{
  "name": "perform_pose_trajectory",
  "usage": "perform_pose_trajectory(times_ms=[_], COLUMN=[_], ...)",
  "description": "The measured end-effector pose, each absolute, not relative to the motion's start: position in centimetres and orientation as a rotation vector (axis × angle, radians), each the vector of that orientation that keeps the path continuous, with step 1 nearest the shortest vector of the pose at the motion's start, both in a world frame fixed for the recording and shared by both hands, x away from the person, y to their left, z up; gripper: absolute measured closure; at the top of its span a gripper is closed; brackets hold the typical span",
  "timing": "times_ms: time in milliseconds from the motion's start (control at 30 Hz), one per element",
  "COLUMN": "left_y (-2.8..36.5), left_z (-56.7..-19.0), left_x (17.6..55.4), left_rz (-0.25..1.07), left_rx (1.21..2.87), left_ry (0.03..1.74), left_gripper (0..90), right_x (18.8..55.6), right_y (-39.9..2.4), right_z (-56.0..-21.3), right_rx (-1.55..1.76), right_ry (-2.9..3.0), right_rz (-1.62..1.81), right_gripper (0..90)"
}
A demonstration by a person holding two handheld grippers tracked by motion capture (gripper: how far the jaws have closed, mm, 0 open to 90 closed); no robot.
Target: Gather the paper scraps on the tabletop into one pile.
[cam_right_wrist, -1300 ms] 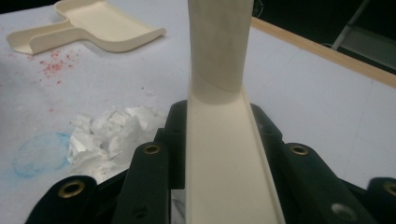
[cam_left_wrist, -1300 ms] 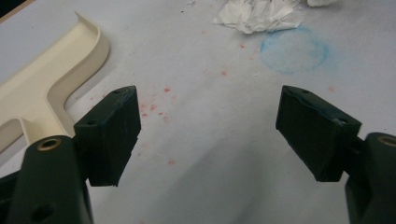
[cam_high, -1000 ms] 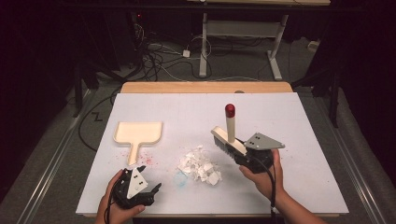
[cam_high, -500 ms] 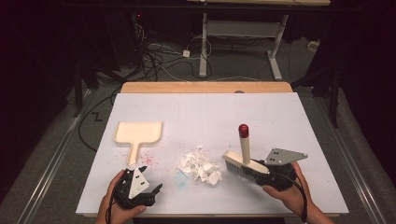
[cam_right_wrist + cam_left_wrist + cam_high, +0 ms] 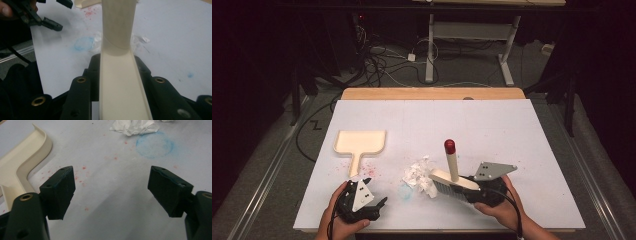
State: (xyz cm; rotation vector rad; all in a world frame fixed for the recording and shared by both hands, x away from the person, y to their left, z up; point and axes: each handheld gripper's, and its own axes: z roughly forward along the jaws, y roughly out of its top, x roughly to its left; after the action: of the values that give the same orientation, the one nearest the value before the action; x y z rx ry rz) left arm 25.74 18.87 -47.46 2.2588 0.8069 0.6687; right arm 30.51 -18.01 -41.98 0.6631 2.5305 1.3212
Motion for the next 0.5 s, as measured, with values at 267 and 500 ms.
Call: perform_pose_trajectory(times_ms=[267,500], left_y=[18.9,19.3], left_z=[-47.6,-47.5], left_x=[25.7,25.6], left_rz=[0.667,0.673], left_rx=[2.260,2.248], left_ry=[0.806,0.821], left_gripper=[21.0,21.0], right_x=[32.3,32.0], right_y=[-15.0,-16.7], right_z=[-42.1,-40.7], right_rx=[0.633,0.601], right_ry=[2.509,2.478], right_rz=[1.315,1.353], right_gripper=[67.7,67.7])
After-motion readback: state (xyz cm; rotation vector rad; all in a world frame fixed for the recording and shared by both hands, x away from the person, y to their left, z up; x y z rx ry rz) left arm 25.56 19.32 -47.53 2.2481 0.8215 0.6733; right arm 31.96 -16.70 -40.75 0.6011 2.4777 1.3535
